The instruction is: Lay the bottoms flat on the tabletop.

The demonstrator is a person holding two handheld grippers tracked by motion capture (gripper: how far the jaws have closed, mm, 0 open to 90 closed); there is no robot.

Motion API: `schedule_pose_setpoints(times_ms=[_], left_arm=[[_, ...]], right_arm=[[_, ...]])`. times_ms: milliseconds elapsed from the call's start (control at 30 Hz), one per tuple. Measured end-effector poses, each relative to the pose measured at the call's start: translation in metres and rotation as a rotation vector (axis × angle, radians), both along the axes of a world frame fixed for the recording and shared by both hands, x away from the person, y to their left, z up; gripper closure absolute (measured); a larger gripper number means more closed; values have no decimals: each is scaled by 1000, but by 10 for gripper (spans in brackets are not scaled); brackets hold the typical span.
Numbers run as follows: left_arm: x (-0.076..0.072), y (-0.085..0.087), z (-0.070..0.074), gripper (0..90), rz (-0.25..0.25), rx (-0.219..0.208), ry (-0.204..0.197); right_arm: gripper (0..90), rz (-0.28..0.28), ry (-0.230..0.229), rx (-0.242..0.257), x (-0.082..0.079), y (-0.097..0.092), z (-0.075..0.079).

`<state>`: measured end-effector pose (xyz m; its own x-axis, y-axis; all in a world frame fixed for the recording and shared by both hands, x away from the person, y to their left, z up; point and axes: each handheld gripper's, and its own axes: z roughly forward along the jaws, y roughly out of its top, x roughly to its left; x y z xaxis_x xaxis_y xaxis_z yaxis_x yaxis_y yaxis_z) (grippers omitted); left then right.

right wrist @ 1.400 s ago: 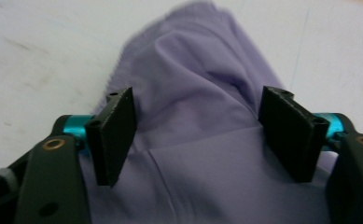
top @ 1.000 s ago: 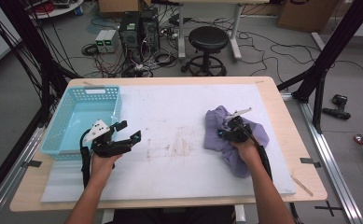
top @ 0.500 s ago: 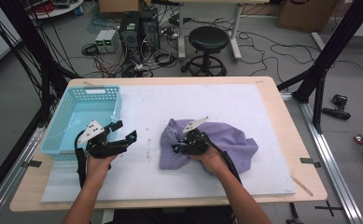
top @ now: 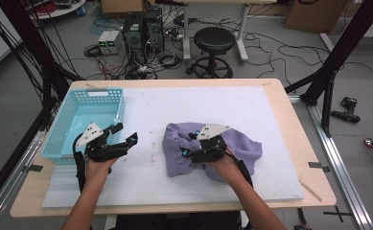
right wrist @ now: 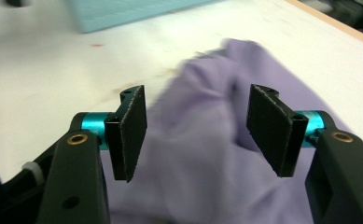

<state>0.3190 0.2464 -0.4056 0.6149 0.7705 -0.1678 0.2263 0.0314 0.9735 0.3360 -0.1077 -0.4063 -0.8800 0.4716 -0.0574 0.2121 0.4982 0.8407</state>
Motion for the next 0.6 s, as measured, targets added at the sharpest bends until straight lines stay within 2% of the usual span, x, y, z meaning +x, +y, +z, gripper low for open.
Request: schedule_pose_setpoints(times_ms=[67, 167, 200, 267, 367, 433, 467, 500, 533, 600], left_arm=[[2, -2, 2, 221, -2, -3, -1], [5, -4, 5, 221, -5, -2, -6], [6, -5, 6, 221, -6, -8, -9], [6, -7, 8, 221, -10, -6, -11], [7, -10, 9, 221, -17, -5, -10], [8, -13, 9, 220, -22, -6, -9], [9, -14, 9, 221, -25, -3, -9], [9, -16, 9, 221, -27, 0, -8], [9, -17, 8, 221, -29, 0, -6], [10, -17, 8, 221, -29, 5, -1]], right_arm=[[403, 70, 0, 6, -8, 3, -1], [382, 161, 18, -43, -16, 13, -12], [364, 177, 47, -58, -17, 17, -18], [328, 195, 73, -86, -18, 24, -28], [349, 194, 57, -169, -19, 32, -39], [437, 185, 56, -210, -16, 34, -42], [557, 184, 60, -214, -14, 33, -42], [715, 182, 73, -202, -14, 30, -39], [811, 174, 75, -178, -13, 27, -35], [854, 153, 79, -109, -8, 16, -25]])
